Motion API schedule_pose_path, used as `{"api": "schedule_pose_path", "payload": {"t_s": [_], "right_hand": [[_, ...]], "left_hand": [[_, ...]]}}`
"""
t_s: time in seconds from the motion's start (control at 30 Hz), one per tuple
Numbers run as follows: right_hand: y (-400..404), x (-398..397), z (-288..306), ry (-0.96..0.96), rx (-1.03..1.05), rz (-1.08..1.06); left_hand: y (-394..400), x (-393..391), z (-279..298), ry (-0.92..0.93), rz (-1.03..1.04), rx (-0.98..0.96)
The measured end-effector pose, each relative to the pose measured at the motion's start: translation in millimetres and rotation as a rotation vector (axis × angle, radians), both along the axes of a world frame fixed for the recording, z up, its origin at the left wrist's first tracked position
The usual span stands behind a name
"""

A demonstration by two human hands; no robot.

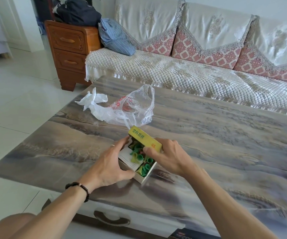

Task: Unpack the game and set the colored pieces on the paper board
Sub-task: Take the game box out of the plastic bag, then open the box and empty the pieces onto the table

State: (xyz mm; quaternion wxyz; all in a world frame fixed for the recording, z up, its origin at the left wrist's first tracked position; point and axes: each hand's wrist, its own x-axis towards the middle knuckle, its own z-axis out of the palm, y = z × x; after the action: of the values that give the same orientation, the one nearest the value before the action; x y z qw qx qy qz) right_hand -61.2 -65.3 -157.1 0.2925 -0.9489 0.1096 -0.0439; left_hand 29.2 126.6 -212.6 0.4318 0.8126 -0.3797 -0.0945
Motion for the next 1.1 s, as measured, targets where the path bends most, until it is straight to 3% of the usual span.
{"api": "schedule_pose_path", "payload": {"t_s": [0.2,0.33,0.43,0.6,0.77,0.8,0.93,1.1], "right_hand": [[-5,20,2,-0.125,0.026,-0.106],[-28,49,0,-0.248,0.299,-0.315],[-30,76,-7,-0.135,0.538,-0.446],[-4,113,-29,0.062,0.557,-0.48],[9,126,-18,0.09,0.949,-0.373],[7,123,-15,0.095,0.891,-0.33],[-5,82,-9,0.139,0.322,-0.216],[-6,44,-16,0.187,0.497,-0.195]], "left_hand": [[0,-8,5,-0.04,0.075,0.045],[7,-4,7,-0.088,0.108,0.14],[12,-7,13,-0.126,0.097,0.208],[14,-12,11,-0.179,0.113,0.302],[11,-9,8,-0.167,0.122,0.303],[10,-8,8,-0.155,0.117,0.289],[11,-2,5,-0.106,0.121,0.24],[19,1,5,-0.089,0.138,0.194]]}}
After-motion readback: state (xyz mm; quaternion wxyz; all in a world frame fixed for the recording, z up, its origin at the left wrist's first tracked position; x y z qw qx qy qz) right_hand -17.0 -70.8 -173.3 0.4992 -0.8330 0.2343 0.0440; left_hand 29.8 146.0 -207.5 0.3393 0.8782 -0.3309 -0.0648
